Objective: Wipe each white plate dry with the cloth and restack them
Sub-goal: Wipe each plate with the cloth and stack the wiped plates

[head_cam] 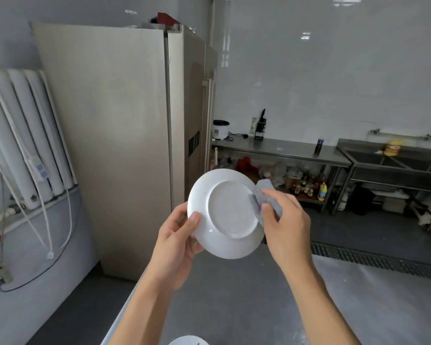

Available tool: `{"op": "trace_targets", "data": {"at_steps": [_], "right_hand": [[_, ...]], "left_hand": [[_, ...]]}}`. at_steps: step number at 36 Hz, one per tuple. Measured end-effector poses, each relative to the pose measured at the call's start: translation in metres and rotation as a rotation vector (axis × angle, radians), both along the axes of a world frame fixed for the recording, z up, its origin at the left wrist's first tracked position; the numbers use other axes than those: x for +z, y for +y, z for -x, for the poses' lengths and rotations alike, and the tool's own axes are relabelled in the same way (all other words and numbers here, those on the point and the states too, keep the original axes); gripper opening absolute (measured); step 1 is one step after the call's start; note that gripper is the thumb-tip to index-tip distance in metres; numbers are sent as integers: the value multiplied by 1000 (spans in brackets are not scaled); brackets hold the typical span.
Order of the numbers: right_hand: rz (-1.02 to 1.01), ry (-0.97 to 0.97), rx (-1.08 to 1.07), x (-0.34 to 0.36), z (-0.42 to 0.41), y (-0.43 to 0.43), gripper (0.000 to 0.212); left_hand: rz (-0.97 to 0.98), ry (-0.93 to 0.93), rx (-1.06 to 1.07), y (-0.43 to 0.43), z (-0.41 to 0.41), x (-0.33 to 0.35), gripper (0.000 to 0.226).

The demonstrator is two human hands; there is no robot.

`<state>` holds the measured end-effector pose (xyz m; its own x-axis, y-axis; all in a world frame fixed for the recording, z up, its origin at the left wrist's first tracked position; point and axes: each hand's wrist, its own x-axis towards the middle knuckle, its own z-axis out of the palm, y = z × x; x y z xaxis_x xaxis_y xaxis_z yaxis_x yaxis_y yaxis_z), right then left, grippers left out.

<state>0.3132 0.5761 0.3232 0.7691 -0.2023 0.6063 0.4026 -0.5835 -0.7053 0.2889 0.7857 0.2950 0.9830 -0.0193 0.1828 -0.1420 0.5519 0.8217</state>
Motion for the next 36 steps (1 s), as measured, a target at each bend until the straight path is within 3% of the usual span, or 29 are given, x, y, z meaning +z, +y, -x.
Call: {"op": "trace_targets", "data": {"at_steps": [7, 12, 25, 32, 36], "right_hand": [[202, -30, 190, 46, 2, 38, 32], [361, -34, 352, 31, 29, 71, 31], [345, -160, 283, -68, 62, 51, 34], [82, 87, 147, -97, 49, 33, 33], [82, 165, 145, -101, 53, 32, 15]], "left_hand": [[-130, -16, -28, -8, 15, 5, 34], [-74, 17, 9, -6, 22, -5, 28], [73, 206, 187, 29, 38, -40, 29], [20, 255, 229, 39, 41, -46, 24], [13, 302, 260, 36, 36, -47, 21]]}}
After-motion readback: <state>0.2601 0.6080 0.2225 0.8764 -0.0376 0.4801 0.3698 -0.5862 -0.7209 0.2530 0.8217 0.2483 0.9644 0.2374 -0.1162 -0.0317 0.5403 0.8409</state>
